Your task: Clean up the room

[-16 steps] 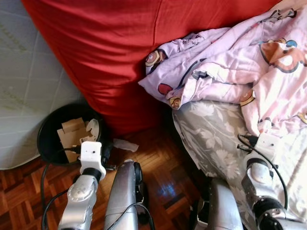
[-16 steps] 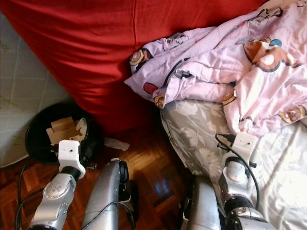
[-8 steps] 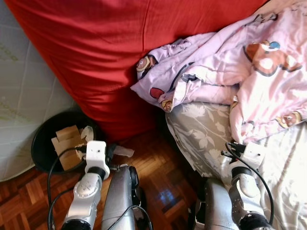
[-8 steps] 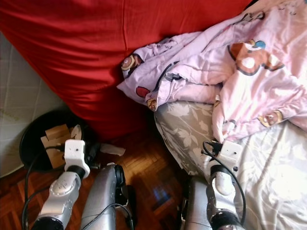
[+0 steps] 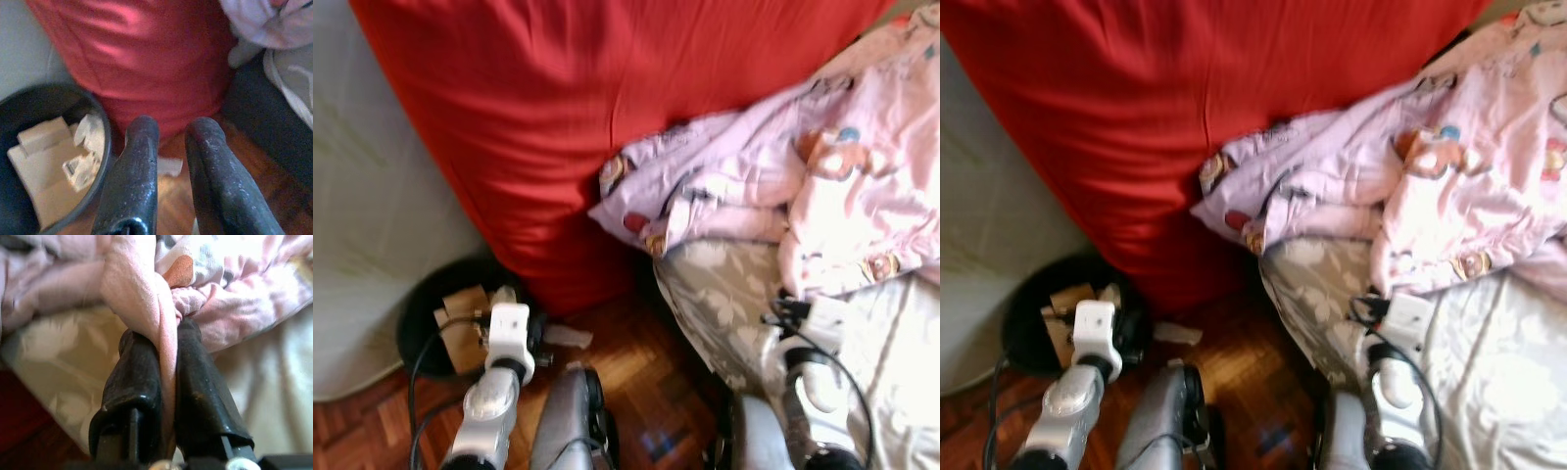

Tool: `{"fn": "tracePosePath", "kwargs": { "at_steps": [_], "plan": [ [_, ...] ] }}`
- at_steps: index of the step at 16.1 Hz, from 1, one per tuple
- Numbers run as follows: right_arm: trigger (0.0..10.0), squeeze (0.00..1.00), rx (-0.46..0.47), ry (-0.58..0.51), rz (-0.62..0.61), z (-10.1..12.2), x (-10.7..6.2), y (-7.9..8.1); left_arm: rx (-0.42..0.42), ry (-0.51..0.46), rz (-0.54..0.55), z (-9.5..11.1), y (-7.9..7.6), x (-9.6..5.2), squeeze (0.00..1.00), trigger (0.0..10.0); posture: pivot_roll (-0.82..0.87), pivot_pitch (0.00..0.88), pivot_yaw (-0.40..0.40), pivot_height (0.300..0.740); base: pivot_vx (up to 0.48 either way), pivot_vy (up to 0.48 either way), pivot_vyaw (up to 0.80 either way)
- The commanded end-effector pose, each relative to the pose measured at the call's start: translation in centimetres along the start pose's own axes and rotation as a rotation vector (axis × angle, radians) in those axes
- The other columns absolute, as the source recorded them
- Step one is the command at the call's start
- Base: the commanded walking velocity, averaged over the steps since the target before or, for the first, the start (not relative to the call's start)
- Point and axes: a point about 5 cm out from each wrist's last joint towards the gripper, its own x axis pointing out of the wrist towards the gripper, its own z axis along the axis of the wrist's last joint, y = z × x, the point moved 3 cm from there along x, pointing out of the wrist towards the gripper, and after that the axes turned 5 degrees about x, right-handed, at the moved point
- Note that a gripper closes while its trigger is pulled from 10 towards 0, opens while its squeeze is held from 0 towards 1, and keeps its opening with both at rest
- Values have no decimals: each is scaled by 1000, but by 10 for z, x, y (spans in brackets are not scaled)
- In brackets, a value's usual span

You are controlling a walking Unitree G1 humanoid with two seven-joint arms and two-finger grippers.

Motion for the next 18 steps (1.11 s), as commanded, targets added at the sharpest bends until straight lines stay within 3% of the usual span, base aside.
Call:
{"fn": "tracePosePath", "kwargs": {
  "at_steps": [1,3,6,10,12,18],
  "plan": [
    [10000,0,-5,-19,-39,3,-3,-12,11,69,20,-22,9,-11,0,10000,-4,148,70,697,0,0,0],
    [10000,0,-6,-27,-55,7,-2,-17,3,117,26,-34,12,-16,0,10000,-6,143,70,722,0,0,0],
    [10000,0,-19,-32,-22,9,0,-10,-26,188,31,-49,13,-19,0,10000,0,154,64,740,0,0,0],
    [10000,0,-14,-38,-65,11,0,-15,-123,290,66,-68,14,-25,0,10000,1,166,59,740,0,0,0],
    [10000,0,19,-61,-145,18,3,-26,-233,362,136,-82,20,-33,0,10000,5,172,60,740,0,0,0],
    [10000,0,18,-18,-140,11,5,-17,-225,488,130,-105,15,-49,0,10000,-1,188,68,740,0,0,0]
  ]
}}
